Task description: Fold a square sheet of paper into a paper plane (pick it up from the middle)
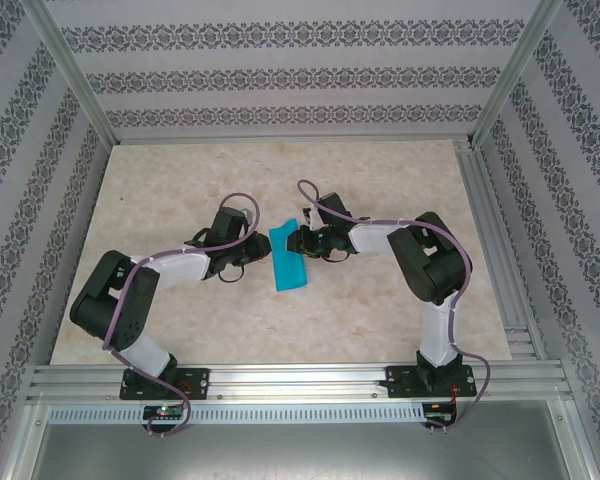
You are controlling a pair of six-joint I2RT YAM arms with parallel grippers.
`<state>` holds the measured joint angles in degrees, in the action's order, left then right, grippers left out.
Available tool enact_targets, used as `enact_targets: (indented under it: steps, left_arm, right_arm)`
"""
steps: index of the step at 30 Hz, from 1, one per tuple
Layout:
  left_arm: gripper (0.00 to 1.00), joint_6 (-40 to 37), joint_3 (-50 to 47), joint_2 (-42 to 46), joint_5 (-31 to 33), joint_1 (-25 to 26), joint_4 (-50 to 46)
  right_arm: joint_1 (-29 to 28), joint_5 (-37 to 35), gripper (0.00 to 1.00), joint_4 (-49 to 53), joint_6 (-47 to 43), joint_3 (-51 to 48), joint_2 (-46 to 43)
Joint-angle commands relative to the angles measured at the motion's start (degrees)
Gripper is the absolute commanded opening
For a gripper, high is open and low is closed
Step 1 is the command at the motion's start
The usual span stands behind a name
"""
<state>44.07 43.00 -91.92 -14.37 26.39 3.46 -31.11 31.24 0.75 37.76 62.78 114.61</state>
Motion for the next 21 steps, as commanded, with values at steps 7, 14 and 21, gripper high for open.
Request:
enact_targets:
  steps: [7,14,21]
  left_arm:
    - [0.23,1.01,-0.73,1.33,2.37,0.61,2.63]
    - [0.24,0.59,0.10,0.53,0.91,0.59,2.35]
    - [0.24,0.79,0.47,0.45,1.00,0.59,1.97]
  right_arm:
    - [0.12,-5.18,0.27,3.12,-1.28,-0.35,2.47]
    - [0.78,-3.24,0.27,0.03,-0.15,-1.73,2.22]
    - [2.23,2.25,0.27,-7.72,3.51,-4.98,1.95]
